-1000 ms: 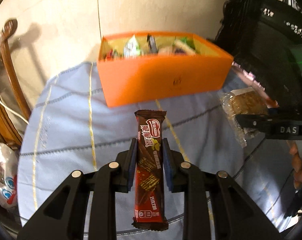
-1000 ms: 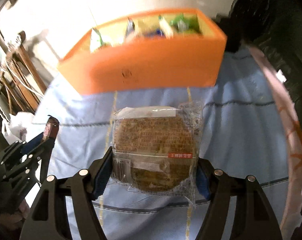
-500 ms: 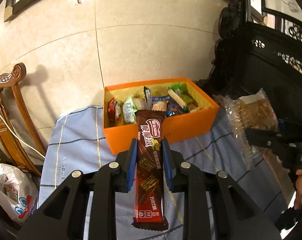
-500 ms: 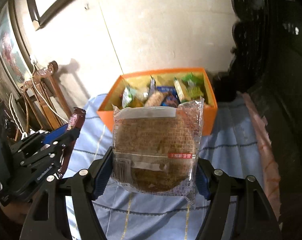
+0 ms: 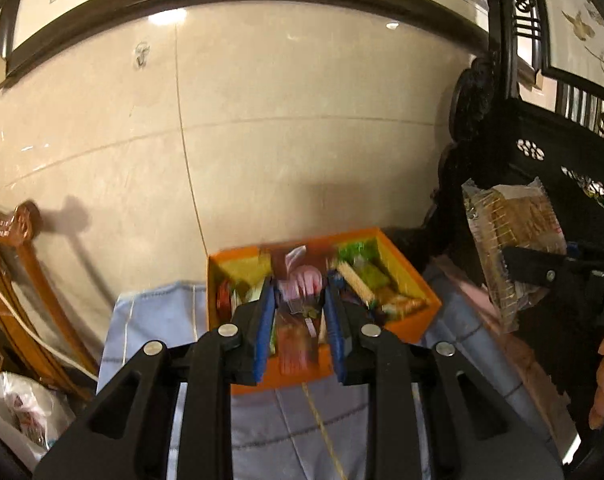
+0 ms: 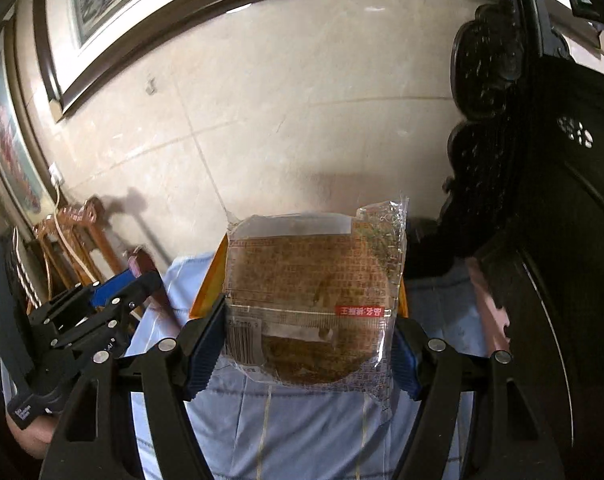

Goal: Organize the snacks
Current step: 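Carry chocolate bar into box with left tool while right tool drops bread bag in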

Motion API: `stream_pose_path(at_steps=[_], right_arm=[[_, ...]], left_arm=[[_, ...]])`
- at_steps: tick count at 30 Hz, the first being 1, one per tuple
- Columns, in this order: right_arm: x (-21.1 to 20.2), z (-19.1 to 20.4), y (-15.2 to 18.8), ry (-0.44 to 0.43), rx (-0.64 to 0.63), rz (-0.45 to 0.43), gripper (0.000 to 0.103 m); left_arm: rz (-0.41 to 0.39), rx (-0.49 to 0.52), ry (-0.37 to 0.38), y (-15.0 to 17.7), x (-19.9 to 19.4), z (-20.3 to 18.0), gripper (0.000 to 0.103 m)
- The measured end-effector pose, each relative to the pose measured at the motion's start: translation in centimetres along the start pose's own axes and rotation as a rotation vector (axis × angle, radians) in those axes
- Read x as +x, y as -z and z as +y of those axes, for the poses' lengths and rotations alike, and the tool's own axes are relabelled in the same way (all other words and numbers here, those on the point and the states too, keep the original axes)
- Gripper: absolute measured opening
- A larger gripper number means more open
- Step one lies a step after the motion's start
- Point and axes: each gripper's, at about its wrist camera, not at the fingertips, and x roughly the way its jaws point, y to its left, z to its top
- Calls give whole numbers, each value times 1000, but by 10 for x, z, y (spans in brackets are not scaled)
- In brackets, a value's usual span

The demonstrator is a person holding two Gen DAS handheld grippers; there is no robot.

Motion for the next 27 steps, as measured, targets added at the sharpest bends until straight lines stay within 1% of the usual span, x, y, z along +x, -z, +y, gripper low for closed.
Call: stream_pose_path(at_steps=[5, 13, 15, 17, 19, 20, 21, 22, 23, 25, 27], right_arm=[[15, -4, -24, 23, 0, -15, 72], [41, 0, -49, 46, -49, -14, 69], [56, 2, -54, 52, -63, -4, 69], [79, 0, -62, 58, -68, 17, 69], [104, -6, -68, 39, -55, 53, 71], [120, -9, -68, 52, -62, 80, 73], [131, -10, -68, 90, -80, 93, 75], [140, -12, -65, 122, -95, 108, 79], [151, -15, -61, 138, -103, 138, 79], [155, -22, -53, 155, -91, 152, 79], [154, -28, -41, 152, -80, 160, 79]], left_arm=[[-3, 5, -1, -22, 24, 2, 23], [2, 21, -17, -36, 58, 5, 23], [3, 25, -27, -38, 70, 6, 23], [14, 22, -37, -40, 87, 8, 23], [34, 2, -49, -41, 113, 12, 23], [39, -18, -53, -39, 125, 15, 33], [68, -52, -59, -35, 143, 21, 71], [99, -70, -73, -30, 154, 25, 88], [145, -74, -109, -20, 170, 29, 94], [203, -78, -136, -9, 183, 34, 94], [220, -104, -113, 4, 184, 39, 94]])
